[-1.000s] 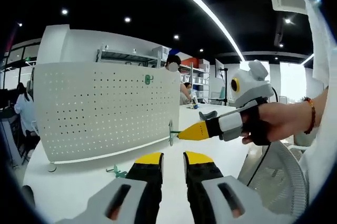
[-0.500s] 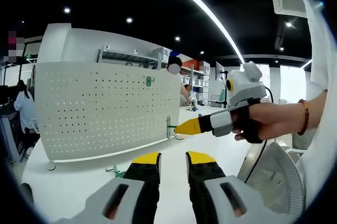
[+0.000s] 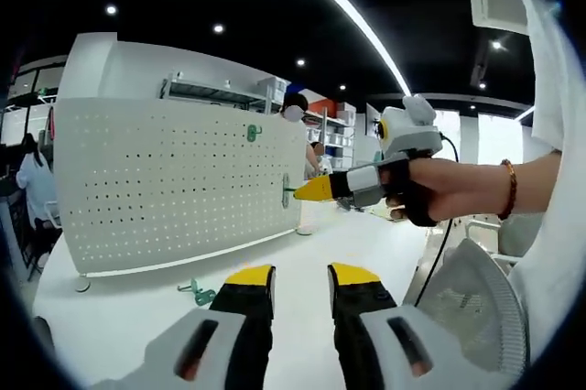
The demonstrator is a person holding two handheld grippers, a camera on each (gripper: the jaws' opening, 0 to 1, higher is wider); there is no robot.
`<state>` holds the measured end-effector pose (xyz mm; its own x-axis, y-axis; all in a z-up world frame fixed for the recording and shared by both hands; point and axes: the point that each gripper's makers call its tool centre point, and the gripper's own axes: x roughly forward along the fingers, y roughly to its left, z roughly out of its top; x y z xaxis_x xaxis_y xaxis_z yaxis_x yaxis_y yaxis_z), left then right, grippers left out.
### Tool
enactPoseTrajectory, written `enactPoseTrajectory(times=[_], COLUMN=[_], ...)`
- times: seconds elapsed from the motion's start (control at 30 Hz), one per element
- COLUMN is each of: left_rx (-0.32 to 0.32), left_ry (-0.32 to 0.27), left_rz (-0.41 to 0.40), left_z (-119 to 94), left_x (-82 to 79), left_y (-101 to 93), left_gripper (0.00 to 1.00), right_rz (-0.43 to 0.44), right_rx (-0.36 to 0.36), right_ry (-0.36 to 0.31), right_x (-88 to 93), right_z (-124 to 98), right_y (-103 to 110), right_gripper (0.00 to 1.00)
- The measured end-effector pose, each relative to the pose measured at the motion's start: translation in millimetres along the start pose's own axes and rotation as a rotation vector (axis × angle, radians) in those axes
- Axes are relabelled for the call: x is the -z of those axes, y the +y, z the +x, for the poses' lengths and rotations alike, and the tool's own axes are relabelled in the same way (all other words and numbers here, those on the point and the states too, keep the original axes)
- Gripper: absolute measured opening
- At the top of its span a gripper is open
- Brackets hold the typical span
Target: Insert the hook assembly into the mounting plate slot until the hook locks in place.
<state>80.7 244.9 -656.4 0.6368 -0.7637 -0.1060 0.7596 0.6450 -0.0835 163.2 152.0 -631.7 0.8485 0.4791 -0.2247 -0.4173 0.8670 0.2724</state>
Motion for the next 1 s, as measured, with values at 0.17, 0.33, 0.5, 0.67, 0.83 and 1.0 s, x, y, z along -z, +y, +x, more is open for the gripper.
enactPoseTrajectory(times=[0.17, 0.33, 0.5, 0.67, 0.83, 1.0], left_rx=[0.038, 0.073, 0.094, 0.117, 0.124, 0.132], left_ry=[-0.009, -0.009, -0.010, -0.028, -0.003, -0.021], left_rz=[0.008, 0.020, 0.023, 0.002, 0.021, 0.015], left_z=[4, 8, 8, 6, 7, 6], left_x=[-2.6, -3.0, -2.8, -2.1, 3.8, 0.5], left_y=[-1.4, -2.1, -3.7, -6.1, -6.2, -6.0], left_gripper=[0.28, 0.33, 0.38, 0.42, 0.46, 0.52], right_rz=[-0.025, -0.041, -0.062, -0.127, -0.113, -0.113], right_rx=[0.022, 0.048, 0.067, 0.099, 0.109, 0.124], right_ry=[-0.003, -0.004, -0.016, -0.039, -0.067, -0.083], right_x=[-4.5, -11.8, -22.4, -39.7, -54.1, -63.3], right_z=[2, 5, 7, 9, 13, 18], right_y=[-4, -12, -20, -28, -29, -35], right_gripper=[0.01, 0.01, 0.01, 0.01, 0.01, 0.01])
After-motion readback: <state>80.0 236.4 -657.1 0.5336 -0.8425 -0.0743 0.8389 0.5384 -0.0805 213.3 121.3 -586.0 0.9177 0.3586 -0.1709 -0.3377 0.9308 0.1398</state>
